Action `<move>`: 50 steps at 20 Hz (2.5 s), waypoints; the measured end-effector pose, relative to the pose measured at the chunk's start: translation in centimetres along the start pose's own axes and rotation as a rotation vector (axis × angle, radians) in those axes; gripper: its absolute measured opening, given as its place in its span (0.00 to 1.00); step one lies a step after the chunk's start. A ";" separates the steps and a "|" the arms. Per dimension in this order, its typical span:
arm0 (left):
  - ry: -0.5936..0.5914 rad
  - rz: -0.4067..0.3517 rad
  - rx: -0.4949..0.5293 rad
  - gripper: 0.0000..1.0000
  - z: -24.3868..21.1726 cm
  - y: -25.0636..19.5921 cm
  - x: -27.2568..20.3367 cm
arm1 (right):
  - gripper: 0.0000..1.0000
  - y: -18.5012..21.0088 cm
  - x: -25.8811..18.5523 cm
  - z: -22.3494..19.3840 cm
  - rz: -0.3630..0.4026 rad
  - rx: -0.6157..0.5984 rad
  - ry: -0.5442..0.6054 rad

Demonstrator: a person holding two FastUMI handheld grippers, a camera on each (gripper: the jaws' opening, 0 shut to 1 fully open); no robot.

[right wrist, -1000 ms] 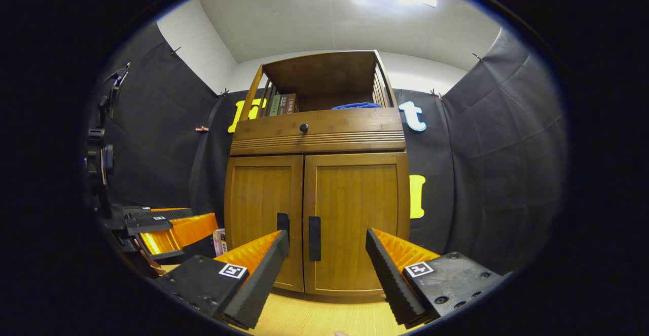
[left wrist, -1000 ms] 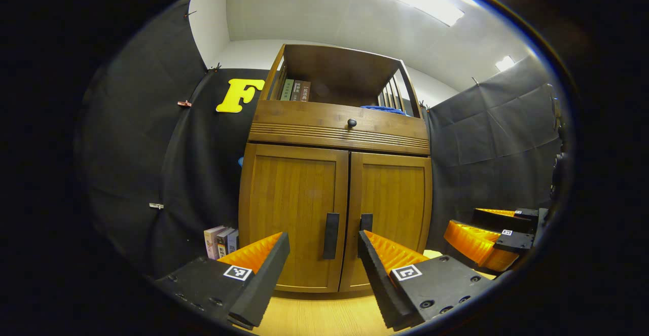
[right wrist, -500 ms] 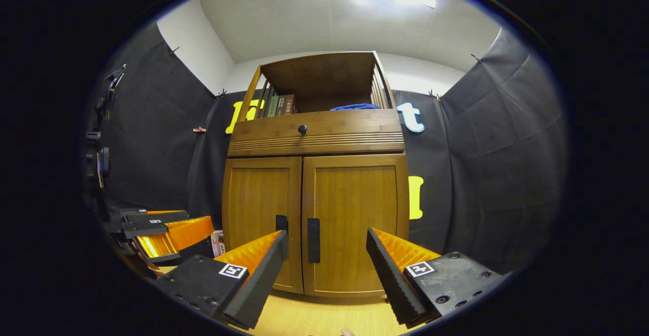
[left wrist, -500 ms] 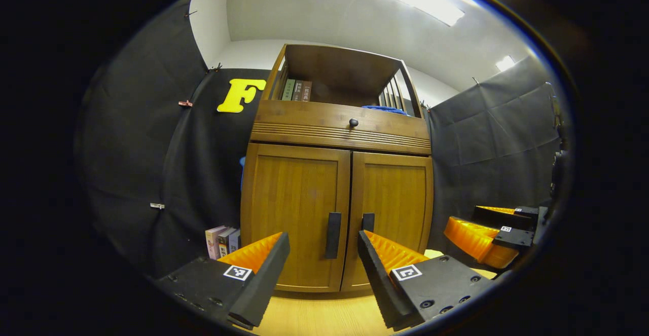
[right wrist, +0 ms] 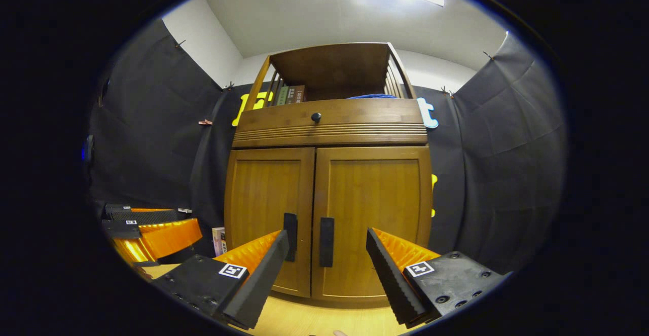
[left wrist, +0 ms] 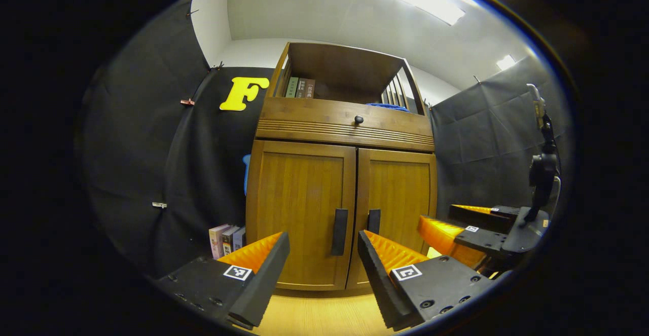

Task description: Open the right door of the double-door shoe cabinet with the right hand, and open the left door with the left hand.

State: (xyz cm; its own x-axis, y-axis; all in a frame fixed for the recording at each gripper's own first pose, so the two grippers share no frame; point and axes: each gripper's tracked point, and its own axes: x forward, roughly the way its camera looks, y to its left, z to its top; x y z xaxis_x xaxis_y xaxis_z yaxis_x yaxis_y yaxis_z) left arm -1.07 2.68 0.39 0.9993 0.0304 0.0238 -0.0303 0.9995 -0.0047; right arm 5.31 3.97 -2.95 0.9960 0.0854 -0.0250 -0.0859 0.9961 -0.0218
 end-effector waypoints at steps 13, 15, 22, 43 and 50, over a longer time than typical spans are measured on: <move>0.022 0.015 0.025 0.81 -1.2 3.6 -1.0 | 0.96 0.1 12.4 -6.6 -0.023 0.001 0.045; 0.025 0.020 0.010 0.84 -1.5 4.3 -1.0 | 0.95 -0.3 13.6 -7.8 -0.044 -0.028 0.061; 0.047 0.068 -0.004 0.84 -2.4 7.5 -1.0 | 0.88 -1.4 16.9 -10.3 -0.127 -0.034 0.086; 0.058 0.089 -0.007 0.83 -2.1 5.6 -2.4 | 0.29 -1.6 15.1 -9.2 0.007 -0.027 0.143; 0.052 0.058 0.000 0.83 -1.8 3.6 -2.4 | 0.33 -2.0 13.2 -8.2 0.075 -0.052 0.143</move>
State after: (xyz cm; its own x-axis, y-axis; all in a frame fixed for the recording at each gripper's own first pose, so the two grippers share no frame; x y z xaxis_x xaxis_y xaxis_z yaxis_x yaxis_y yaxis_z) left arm -3.49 6.19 -1.52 0.9957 0.0880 -0.0289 -0.0882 0.9961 -0.0047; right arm 18.40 2.91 -11.47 0.9735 0.1518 -0.1708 -0.1650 0.9841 -0.0660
